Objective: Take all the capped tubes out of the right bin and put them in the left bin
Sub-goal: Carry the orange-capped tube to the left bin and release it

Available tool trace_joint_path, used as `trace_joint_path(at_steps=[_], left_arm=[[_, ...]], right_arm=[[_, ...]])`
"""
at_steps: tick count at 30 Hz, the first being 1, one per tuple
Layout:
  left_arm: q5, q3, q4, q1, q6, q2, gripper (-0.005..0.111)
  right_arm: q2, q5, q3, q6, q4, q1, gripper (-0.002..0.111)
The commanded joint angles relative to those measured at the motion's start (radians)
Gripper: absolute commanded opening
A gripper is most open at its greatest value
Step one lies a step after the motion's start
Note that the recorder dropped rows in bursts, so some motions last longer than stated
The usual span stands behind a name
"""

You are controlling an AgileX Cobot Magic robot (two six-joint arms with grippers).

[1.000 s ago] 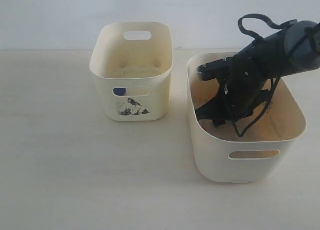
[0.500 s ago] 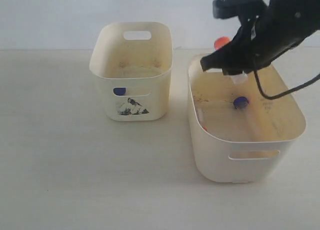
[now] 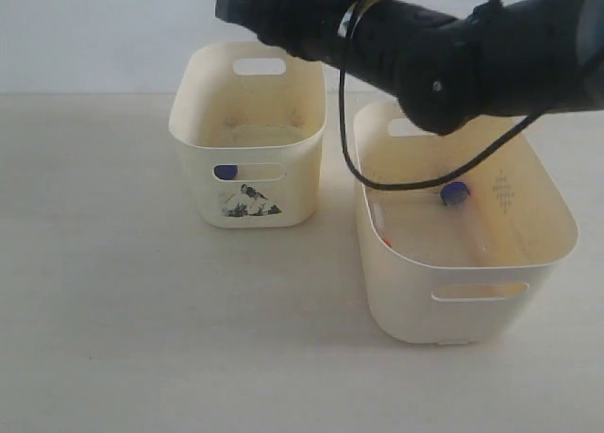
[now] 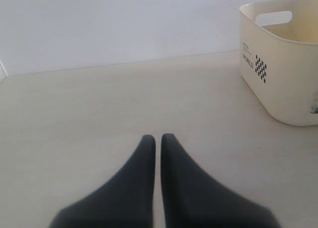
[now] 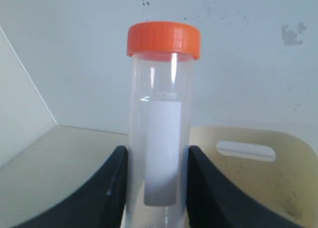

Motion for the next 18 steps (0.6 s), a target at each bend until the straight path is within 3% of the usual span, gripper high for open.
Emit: trace_joint_path(at_steps=[1, 3, 5, 11, 14, 18], left_arm=[[-0.014, -0.004, -0.007, 0.001, -0.012, -0.002, 0.004], [-0.014, -0.004, -0.007, 0.001, -0.012, -0.002, 0.004], [-0.014, -0.004, -0.007, 0.001, -0.012, -0.002, 0.004], [-0.014, -0.004, -0.007, 0.001, -0.012, -0.002, 0.004], [-0.014, -0.004, -0.007, 0.001, -0.012, -0.002, 0.004], [-0.014, -0.004, -0.007, 0.001, -0.012, -0.002, 0.004]], right_arm=[[0.088, -0.041, -0.024, -0.02, 0.035, 0.002, 0.042], [0.112, -0.009, -0.038, -0.02, 0.035, 0.002, 0.058], [0.118, 0.025, -0.043, -0.02, 0.035, 0.002, 0.064], [0.084, 0.126, -0.045, -0.025, 0.035, -0.001, 0.065], [0.008, 0.265, -0.067, -0.046, 0.035, -0.003, 0.056], [-0.11, 0.579, -0.104, -0.185, 0.03, -0.027, 0.023]])
